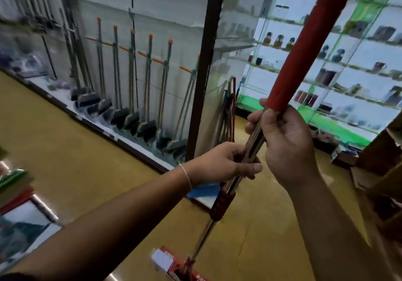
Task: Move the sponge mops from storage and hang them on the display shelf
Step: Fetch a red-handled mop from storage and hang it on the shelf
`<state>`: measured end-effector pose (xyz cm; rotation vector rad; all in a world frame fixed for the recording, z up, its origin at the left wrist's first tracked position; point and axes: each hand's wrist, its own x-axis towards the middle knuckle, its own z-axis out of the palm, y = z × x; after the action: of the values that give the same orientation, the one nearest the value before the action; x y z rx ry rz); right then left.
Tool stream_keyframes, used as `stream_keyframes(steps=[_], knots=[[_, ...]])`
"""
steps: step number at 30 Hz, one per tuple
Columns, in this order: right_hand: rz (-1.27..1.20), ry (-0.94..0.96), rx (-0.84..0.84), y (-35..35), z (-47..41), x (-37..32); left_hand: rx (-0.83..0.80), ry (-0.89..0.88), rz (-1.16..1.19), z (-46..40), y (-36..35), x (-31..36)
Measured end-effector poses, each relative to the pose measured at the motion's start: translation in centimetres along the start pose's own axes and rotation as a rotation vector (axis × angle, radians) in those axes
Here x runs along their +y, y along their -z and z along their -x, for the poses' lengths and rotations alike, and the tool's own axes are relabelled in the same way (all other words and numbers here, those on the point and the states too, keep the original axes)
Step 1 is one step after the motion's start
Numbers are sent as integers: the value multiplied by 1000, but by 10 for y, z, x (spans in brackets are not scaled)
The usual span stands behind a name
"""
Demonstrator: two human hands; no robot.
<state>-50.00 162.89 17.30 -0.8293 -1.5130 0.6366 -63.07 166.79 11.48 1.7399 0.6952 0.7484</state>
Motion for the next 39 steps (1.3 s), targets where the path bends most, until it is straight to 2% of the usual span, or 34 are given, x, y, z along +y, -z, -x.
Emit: stream_keyframes(steps=[8, 16, 20, 26, 31, 39], knots=[[-89, -34, -231, -32, -110, 97, 46, 134, -82, -68, 105, -26], [-194, -27, -460, -96, -187, 158, 203, 210, -49, -83, 183, -58], [-230, -26, -533, -132, -220, 172, 315, 184, -22, -89, 220, -73], [-237, 7, -573, -190, -274, 204, 396, 158, 32, -105, 293, -102], [-265, -11, -569, -241, -329, 232, 335, 170, -16, -128, 369, -133], [-231, 4, -552, -325, -408, 278, 346, 187, -66, -152, 491, -167]])
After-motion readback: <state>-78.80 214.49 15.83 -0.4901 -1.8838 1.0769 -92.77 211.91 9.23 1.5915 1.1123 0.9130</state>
